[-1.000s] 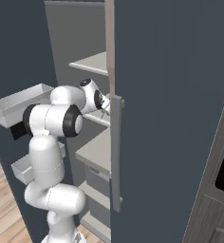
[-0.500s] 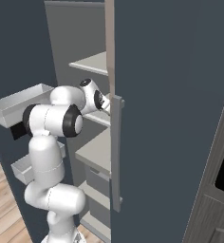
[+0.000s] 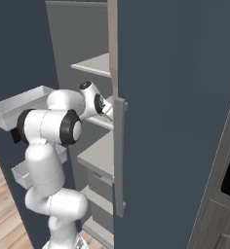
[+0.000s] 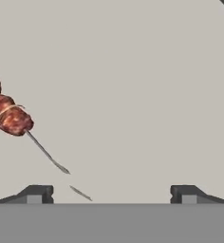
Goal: Store the kebab skewer in the freezer for long-term storage. Close the freezer door after placing the cooked food.
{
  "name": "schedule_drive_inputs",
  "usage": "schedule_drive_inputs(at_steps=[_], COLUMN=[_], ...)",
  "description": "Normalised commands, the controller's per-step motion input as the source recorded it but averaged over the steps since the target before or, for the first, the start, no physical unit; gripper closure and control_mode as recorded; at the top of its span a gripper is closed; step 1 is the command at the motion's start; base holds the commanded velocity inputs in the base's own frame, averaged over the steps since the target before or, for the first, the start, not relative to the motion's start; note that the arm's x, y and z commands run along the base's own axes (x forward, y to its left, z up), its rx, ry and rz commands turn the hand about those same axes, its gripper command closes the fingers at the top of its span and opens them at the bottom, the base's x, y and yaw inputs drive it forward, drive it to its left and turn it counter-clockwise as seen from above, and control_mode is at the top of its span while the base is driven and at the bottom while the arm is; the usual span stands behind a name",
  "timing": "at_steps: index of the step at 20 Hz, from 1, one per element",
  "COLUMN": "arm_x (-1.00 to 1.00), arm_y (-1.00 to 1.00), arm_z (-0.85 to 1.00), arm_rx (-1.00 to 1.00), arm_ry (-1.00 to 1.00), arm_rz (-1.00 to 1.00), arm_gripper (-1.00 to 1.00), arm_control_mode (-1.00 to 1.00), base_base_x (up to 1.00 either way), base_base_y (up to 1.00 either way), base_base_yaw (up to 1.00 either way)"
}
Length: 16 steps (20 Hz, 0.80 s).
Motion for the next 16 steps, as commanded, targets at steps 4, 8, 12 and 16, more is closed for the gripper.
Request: schedule_drive_inputs(at_steps=[4,8,12,16], arm_x=[-0.33,-0.21,-0.27,-0.44], arm_y=[0.02,0.10,0.12,0.18], arm_z=[0.00,0.00,0.00,0.22], arm_rx=[0.00,0.00,0.00,0.00], arm_ry=[0.00,0.03,0.03,0.00], arm_rz=[0.00,0.00,0.00,0.00], arm_gripper=[-1.00,-1.00,-1.00,-1.00], arm_control_mode=[-1.00,-1.00,-1.00,-1.00], base_base_x=[0.00,0.00,0.00,0.00], base_base_y=[0.00,0.00,0.00,0.00], base_base_yaw=[0.00,0.00,0.00,0.00])
